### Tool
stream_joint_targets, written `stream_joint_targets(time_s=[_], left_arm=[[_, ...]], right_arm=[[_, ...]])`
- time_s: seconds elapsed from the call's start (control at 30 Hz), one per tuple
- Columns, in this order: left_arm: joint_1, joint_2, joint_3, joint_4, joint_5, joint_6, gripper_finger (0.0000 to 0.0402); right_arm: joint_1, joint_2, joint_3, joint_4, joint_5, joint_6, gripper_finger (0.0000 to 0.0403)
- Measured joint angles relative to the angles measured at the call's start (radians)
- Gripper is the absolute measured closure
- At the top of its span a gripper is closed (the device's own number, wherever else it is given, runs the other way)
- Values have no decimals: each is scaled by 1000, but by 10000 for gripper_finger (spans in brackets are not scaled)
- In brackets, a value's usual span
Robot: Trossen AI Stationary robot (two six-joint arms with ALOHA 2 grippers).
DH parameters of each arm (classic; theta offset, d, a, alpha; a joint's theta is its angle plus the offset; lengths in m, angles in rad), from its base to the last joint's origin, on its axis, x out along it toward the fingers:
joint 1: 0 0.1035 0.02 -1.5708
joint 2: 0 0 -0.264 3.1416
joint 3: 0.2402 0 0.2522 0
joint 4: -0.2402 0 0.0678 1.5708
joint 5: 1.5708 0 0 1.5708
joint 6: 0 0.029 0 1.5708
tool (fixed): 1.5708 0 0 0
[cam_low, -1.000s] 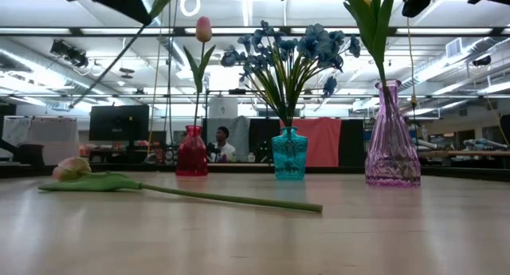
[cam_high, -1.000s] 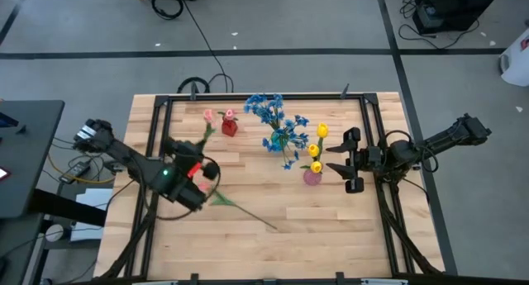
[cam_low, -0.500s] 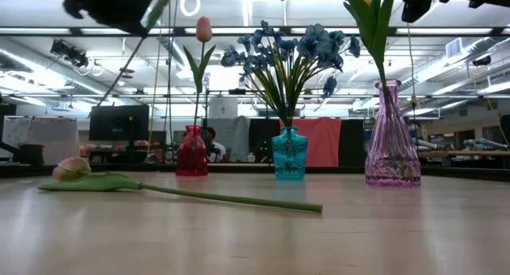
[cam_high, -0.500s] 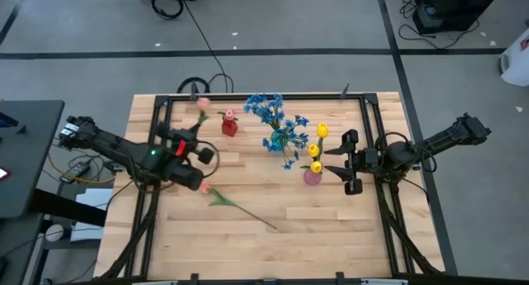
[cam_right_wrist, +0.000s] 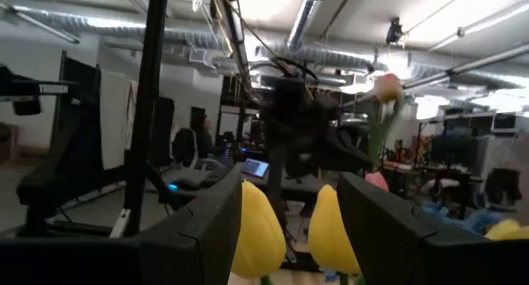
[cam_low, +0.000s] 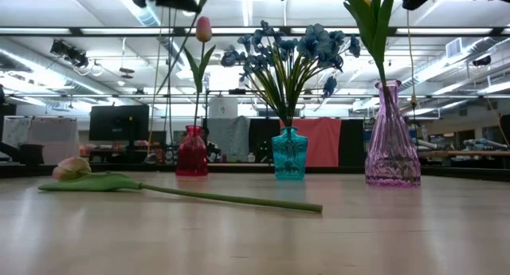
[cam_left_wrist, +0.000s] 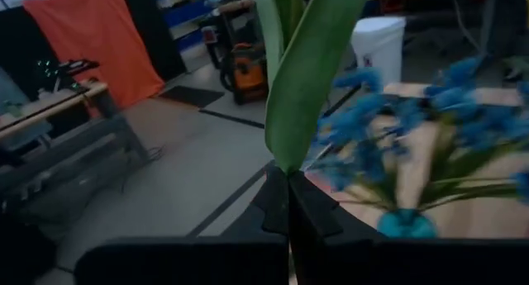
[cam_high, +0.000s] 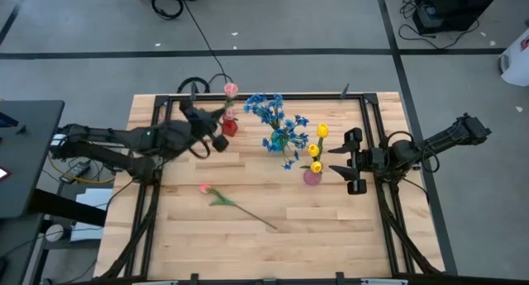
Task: Sort flowers into vase by color
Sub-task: Put the bottom pink tulip into the red flower vase
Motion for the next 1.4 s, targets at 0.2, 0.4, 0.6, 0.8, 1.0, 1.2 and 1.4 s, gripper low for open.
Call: stream_joint_targets(time_s=[0.2,0.4,0.6,0.8,1.0,1.2,1.4], left_arm=[[212,-92,-171,210,175,55,401],[418,-105,-343,561,415,50,401],[507,-69,-383,670,549,-61,401],[521,-16,-392,707,556,-105,401],[520,46,-392,767,555,-92,401],[520,78,-430,821,533,-93,401],[521,79,-569,1026,510,-157,401]], right_arm=[[-18,0,0,1,4,-43,192],[-48,0,0,-1,4,-38,192],[-70,0,0,-18,3,-34,192],[-83,0,0,-27,3,-26,192],[-85,0,0,-33,3,-11,192],[-85,0,0,-42,3,-11,192],[-85,0,0,-54,3,-11,192]])
